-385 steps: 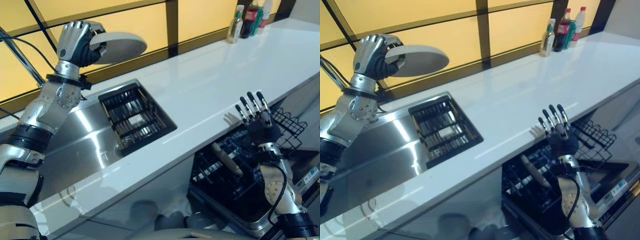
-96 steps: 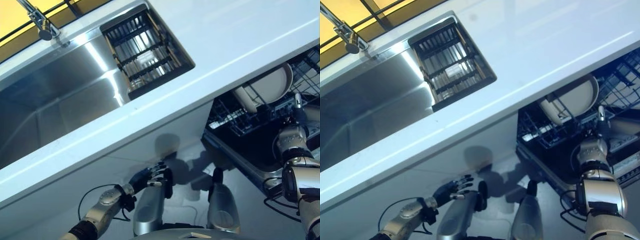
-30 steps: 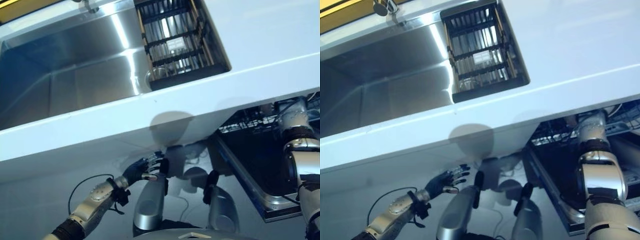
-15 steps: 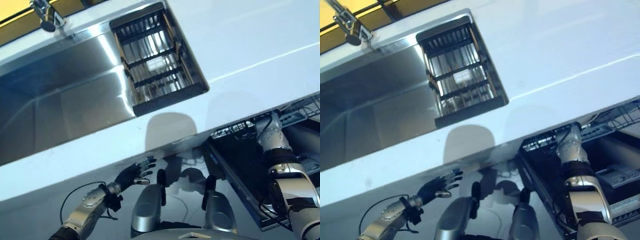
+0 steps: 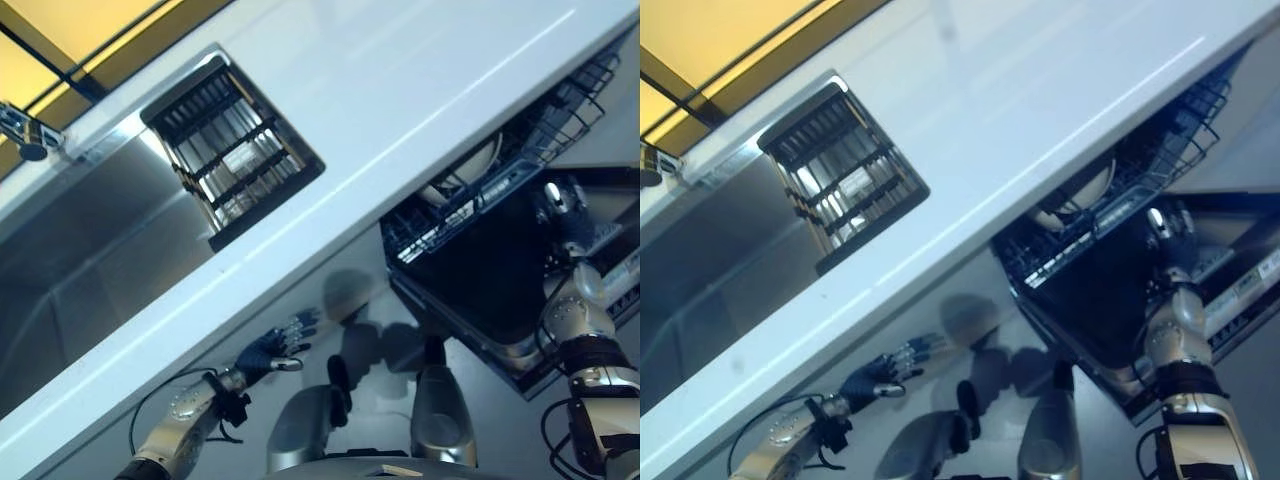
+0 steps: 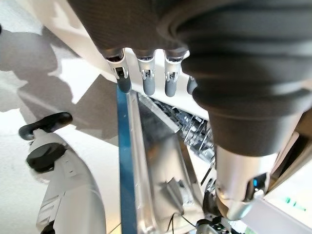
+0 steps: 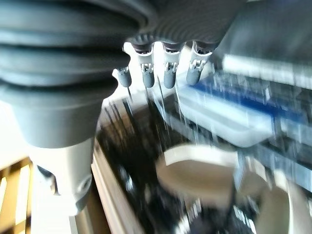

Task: Pick up plates and place into dishwasher.

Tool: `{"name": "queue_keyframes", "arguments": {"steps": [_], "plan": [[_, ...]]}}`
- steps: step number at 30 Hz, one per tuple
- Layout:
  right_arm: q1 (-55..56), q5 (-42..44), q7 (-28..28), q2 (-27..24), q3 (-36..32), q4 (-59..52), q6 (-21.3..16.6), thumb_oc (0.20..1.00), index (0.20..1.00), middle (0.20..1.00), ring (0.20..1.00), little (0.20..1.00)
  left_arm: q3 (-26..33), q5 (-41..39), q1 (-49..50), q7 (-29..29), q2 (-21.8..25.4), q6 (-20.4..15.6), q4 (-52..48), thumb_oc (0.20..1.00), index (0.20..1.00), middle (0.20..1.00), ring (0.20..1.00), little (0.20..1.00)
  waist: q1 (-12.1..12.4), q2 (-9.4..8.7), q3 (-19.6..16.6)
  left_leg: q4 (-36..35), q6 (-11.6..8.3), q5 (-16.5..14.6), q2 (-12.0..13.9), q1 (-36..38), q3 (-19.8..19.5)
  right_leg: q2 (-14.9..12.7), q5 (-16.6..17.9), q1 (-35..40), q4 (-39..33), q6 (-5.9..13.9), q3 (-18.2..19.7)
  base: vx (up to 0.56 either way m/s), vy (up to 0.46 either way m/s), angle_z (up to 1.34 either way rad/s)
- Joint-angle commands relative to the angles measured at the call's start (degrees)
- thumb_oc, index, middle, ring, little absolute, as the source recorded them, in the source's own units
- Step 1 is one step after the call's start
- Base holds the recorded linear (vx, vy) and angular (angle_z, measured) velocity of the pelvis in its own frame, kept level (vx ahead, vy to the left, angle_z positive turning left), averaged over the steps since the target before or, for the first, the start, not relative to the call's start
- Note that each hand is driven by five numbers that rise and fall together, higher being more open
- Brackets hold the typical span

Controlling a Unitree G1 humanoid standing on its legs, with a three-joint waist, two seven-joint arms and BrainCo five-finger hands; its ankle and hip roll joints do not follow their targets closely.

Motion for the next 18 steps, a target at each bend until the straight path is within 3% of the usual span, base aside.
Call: {"name": "queue_keyframes", "arguments": {"steps": [1,10,18], "plan": [[-1.4,0.2,1.3,-3.6,-1.6,1.1,-2.5,1.0,1.0,1.0,1.0,1.0,-0.9,-2.3,1.6,-0.6,-1.6,-3.5,-1.6,1.0,1.0,1.0,1.0,1.0,0.1,1.09,-0.8,5.5,-1.73,1.1,3.3,-7.2,-2.8,-1.8,-0.2,-0.8,0.4,0.39,0.2,0.0,0.045,-0.1],[-4.4,10.0,9.3,-2.5,-1.3,9.3,4.4,1.0,1.0,1.0,1.0,1.0,-3.9,-3.1,0.3,0.4,-1.7,-4.8,-1.9,1.0,1.0,1.0,1.0,1.0,0.6,1.95,-0.6,6.4,-1.7,0.8,2.8,-7.5,-2.5,-2.7,-0.4,-1.5,1.6,0.48,-0.1,0.0,0.019,0.01],[-15.4,10.9,1.2,-4.0,-1.1,21.9,9.5,1.0,1.0,1.0,1.0,1.0,-7.2,-4.4,-0.2,0.8,-0.7,-4.7,-3.3,1.0,1.0,1.0,1.0,1.0,3.8,3.54,-1.6,6.9,-1.78,0.9,2.4,-6.4,-4.2,-3.0,-1.5,0.4,2.8,-0.28,-1.7,0.05,0.032,0.08]]}}
